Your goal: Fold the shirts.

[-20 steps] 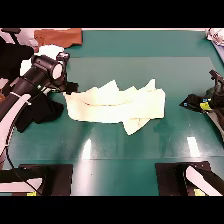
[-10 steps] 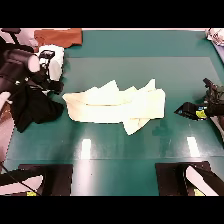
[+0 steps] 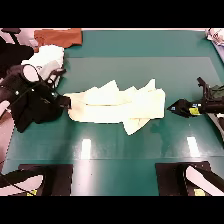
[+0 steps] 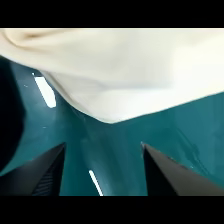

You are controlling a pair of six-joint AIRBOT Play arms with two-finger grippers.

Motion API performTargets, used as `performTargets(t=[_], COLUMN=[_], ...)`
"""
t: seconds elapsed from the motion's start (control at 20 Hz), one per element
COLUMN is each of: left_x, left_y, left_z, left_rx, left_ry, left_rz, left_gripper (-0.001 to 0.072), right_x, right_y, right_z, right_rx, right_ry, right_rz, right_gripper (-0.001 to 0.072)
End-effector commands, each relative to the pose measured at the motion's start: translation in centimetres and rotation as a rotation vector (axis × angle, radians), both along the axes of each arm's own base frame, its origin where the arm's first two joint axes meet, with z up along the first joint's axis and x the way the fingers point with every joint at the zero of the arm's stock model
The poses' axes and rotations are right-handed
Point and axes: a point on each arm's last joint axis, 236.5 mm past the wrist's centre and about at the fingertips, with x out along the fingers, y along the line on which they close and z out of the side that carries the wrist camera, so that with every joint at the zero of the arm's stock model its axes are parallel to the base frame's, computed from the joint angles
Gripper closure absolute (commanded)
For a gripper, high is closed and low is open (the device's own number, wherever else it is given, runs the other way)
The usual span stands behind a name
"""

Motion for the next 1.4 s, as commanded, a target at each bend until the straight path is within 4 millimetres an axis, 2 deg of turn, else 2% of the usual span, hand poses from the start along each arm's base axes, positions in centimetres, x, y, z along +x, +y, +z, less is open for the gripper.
performTargets(t=[0.0, 0.2, 0.3, 0.55, 0.65, 0.8, 1.0, 1.1, 1.25, 1.35], left_x=[-1.9, -2.1, -1.7, -1.6, 0.2, 3.0, 5.3, 6.2, 7.6, 7.5], left_y=[-1.8, -1.9, -1.6, 3.2, 4.6, 5.0, 5.5, 5.2, 5.0, 4.8], left_z=[-2.1, -2.6, -2.7, -3.8, -3.5, -2.8, -2.4, -2.9, -4.0, -5.7], left_rx=[-0.085, -0.084, -0.098, -0.128, -0.133, -0.157, -0.152, -0.176, -0.194, -0.195], left_ry=[0.048, 0.032, 0.02, 0.06, -0.013, -0.117, -0.211, -0.225, -0.247, -0.21], left_rz=[-0.045, -0.1, -0.082, 0.087, 0.153, 0.214, 0.248, 0.259, 0.263, 0.258], left_gripper=[0.0166, 0.0151, 0.0075, 0.0075, 0.0075, 0.0076, 0.0077, 0.0105, 0.0105, 0.0105], right_x=[-0.4, -1.1, -1.1, -1.4, -1.4, -1.6, -1.7, -1.9, -2.5, -2.8], right_y=[1.0, 2.2, 3.2, 4.7, 4.8, 4.8, 4.9, 5.0, 5.2, 5.3], right_z=[-1.2, -1.0, -0.3, 1.8, 2.5, 3.2, 3.8, 3.8, 3.8, 3.7], right_rx=[0.067, 0.061, 0.041, 0.014, 0.014, 0.013, 0.016, 0.024, 0.034, 0.042], right_ry=[0.052, 0.053, 0.016, -0.058, -0.069, -0.083, -0.086, -0.071, -0.049, -0.031], right_rz=[0.044, 0.102, 0.134, 0.167, 0.15, 0.136, 0.115, 0.113, 0.121, 0.123], right_gripper=[0.0302, 0.0301, 0.0276, 0.0265, 0.0265, 0.0266, 0.0266, 0.0266, 0.0266, 0.0266])
